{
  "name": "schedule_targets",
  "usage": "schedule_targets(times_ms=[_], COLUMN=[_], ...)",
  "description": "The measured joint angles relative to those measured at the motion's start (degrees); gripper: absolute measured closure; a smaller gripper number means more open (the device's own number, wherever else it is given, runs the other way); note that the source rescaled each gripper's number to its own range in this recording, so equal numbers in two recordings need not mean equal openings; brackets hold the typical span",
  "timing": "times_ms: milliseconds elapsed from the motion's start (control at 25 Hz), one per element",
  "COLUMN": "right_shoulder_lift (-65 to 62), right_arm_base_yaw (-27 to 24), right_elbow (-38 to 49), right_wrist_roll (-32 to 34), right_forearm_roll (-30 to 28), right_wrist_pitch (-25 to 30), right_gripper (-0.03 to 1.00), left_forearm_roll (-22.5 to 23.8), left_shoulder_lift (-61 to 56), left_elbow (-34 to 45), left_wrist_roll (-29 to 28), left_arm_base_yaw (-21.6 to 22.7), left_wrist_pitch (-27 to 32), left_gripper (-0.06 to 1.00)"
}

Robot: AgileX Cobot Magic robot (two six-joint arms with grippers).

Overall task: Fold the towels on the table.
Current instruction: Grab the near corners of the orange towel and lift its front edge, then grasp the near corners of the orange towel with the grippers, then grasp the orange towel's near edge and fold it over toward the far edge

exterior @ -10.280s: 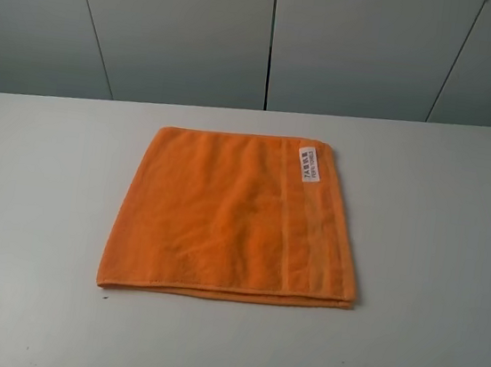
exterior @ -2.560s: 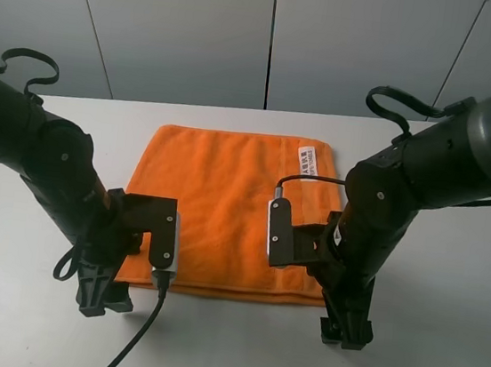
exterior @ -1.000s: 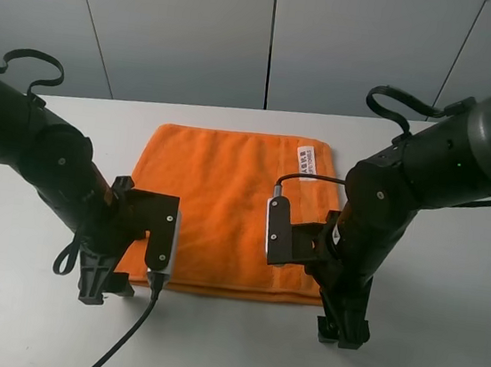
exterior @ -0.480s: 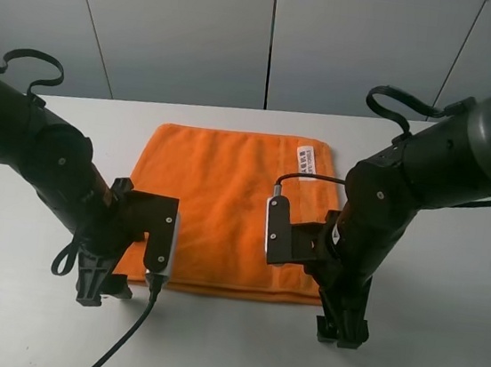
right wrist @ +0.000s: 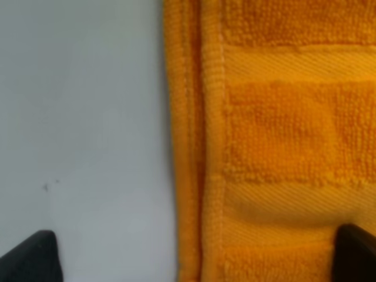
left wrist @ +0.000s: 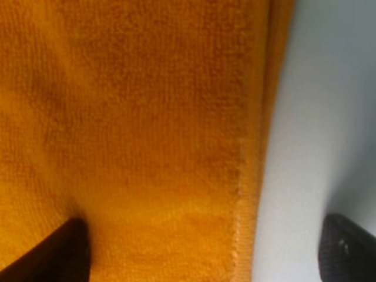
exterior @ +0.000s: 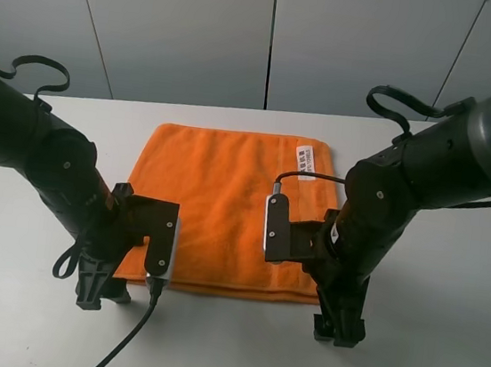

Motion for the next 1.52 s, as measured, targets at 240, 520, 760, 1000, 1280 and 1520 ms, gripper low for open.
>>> schedule_targets(times_ms=[240,520,760,1000,1280,1520], right_shoulder_lift=[0.0,0.0,0.4,0.5,0.5,-1.2], right_arm_base_yaw=[0.0,0.0,0.0,0.0,0.0,0.0], right_elbow=[0.0,0.0,0.0,-0.1,-0.1,0.1], right_wrist_roll=[0.0,0.0,0.0,0.0,0.0,-0.1], right_forearm_roll=[0.3,0.3,0.1,-1.0,-1.0,-2.2], right_wrist_pitch=[-0.6,-3.0,-4.8,-5.1,-5.1,-3.9], right_gripper=[-0.03,0.31,0.75,0.96,0.96,0.96], left_forearm_roll=[-0.2,-0.2,-0.3,-0.6,0.1,0.3], left_shoulder_lift=[0.2,1.4,1.5,1.8,1.8,0.5], left_elbow=[-0.1,-0.7,-0.8,-0.8,-0.8,-1.0], left_wrist_roll=[-0.8,-1.3,-2.7,-3.1,-3.1,-3.0], left_arm_base_yaw=[0.0,0.0,0.0,0.0,0.0,0.0], left_wrist_pitch=[0.1,1.4,1.8,-0.8,-0.9,1.9], left_gripper=[-0.06,-0.05,-0.01,0.87,0.93,0.94])
